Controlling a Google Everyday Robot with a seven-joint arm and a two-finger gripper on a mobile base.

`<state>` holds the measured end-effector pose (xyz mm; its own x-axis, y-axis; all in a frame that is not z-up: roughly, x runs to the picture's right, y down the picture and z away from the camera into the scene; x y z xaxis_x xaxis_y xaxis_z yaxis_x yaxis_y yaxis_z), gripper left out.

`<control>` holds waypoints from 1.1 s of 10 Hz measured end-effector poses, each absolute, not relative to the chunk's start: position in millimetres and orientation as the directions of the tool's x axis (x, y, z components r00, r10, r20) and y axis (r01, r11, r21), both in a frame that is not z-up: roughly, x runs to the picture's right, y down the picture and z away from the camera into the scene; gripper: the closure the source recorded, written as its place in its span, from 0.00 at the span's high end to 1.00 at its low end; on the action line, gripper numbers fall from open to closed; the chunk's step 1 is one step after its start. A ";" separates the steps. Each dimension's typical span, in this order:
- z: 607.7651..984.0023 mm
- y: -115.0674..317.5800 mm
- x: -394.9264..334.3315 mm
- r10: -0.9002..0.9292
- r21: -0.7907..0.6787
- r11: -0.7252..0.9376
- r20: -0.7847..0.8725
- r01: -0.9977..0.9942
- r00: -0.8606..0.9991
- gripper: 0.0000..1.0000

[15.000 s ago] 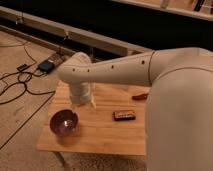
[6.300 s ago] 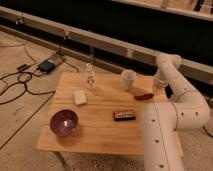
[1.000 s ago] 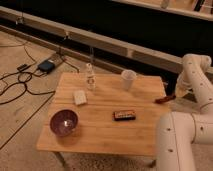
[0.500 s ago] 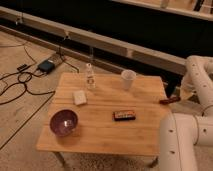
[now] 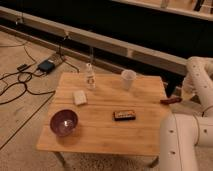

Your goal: Drag the pepper across the table

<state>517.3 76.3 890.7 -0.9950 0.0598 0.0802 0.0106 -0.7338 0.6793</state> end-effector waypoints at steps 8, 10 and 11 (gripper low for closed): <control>891.2 75.2 516.2 0.061 0.678 -0.735 0.079 0.009 -0.995 0.00; 891.1 75.5 516.6 0.061 0.679 -0.734 0.080 0.009 -0.995 0.00; 891.1 75.5 516.6 0.061 0.679 -0.735 0.080 0.009 -0.995 0.00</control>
